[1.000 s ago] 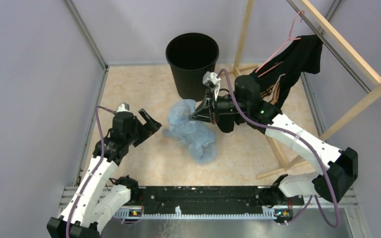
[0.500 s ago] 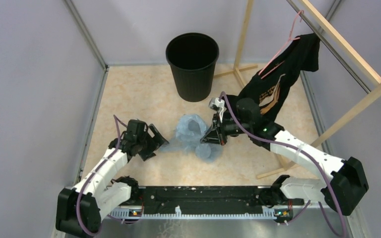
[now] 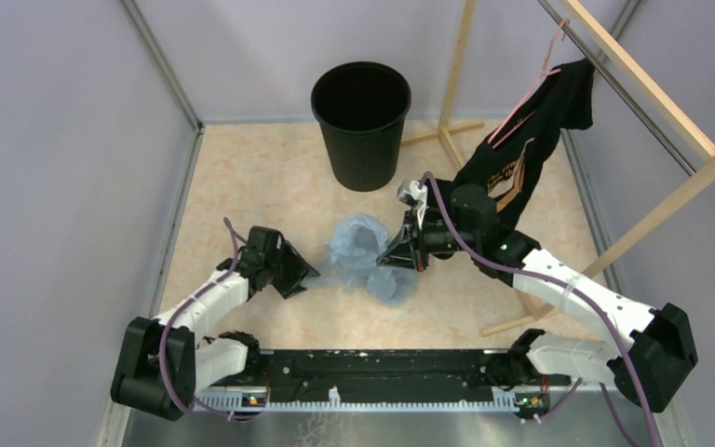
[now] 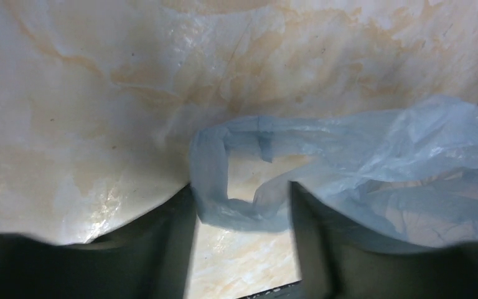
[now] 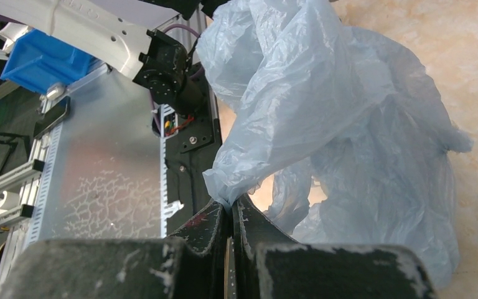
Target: Put the trash bags into the trash bin
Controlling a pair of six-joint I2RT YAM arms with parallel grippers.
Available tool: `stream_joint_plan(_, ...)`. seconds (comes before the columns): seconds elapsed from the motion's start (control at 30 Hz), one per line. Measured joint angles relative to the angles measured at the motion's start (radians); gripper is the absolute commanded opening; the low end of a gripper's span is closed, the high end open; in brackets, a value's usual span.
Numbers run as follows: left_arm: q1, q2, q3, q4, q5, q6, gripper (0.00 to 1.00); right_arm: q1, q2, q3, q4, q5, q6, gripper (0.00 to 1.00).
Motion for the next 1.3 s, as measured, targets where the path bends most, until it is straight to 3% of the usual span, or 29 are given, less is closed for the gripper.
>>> stream_joint_plan(0.17, 0.016, 0.011, -0.002, 0.034, -0.012, 0.027, 0.13, 0.000, -0.007, -0.020, -0.002, 0.032, 0.027, 0.00)
stream_joint_plan(0.27, 0.019, -0.015, 0.017, 0.019, -0.042, 0.065, 0.08, 0.000, -0.006, -0.017, -0.010, 0.169, 0.079, 0.00)
stream_joint_plan(0.33, 0.019, -0.058, 0.051, -0.002, -0.078, 0.093, 0.00, 0.000, 0.014, 0.006, -0.037, 0.290, 0.135, 0.00)
stream_joint_plan(0.5, 0.028, -0.157, 0.229, -0.066, -0.222, 0.138, 0.00, 0.005, 0.206, 0.211, -0.132, 0.518, 0.228, 0.00)
stream_joint_plan(0.67, 0.048, -0.165, 0.664, -0.155, -0.253, 0.229, 0.00, 0.015, 0.428, 0.679, -0.304, 0.608, 0.211, 0.00)
stream_joint_plan(0.73, 0.051, -0.208, 0.821, -0.037, -0.153, 0.287, 0.00, 0.061, 0.426, 0.838, -0.328, 0.639, 0.140, 0.00)
stream_joint_plan(0.8, 0.050, -0.329, 0.856, 0.162, -0.039, 0.334, 0.00, 0.159, 0.361, 0.908, -0.234, 0.636, 0.055, 0.00)
stream_joint_plan(0.93, 0.050, -0.595, 0.799, 0.345, 0.028, 0.401, 0.00, 0.282, 0.127, 0.742, 0.043, 0.560, -0.043, 0.00)
stream_joint_plan(1.0, 0.050, -0.694, 0.744, 0.344, -0.051, 0.410, 0.00, 0.267, 0.035, 0.600, 0.200, 0.592, -0.067, 0.00)
stream_joint_plan(1.07, 0.050, -0.721, 0.665, 0.275, -0.159, 0.396, 0.00, 0.259, 0.048, 0.502, 0.290, 0.629, -0.071, 0.00)
stream_joint_plan(1.2, 0.050, -0.552, 0.436, -0.041, -0.272, 0.341, 0.00, 0.259, 0.286, 0.320, 0.296, 0.655, 0.009, 0.00)
stream_joint_plan(1.3, 0.050, -0.361, 0.356, -0.306, -0.308, 0.316, 0.00, 0.258, 0.485, 0.214, 0.129, 0.652, 0.071, 0.00)
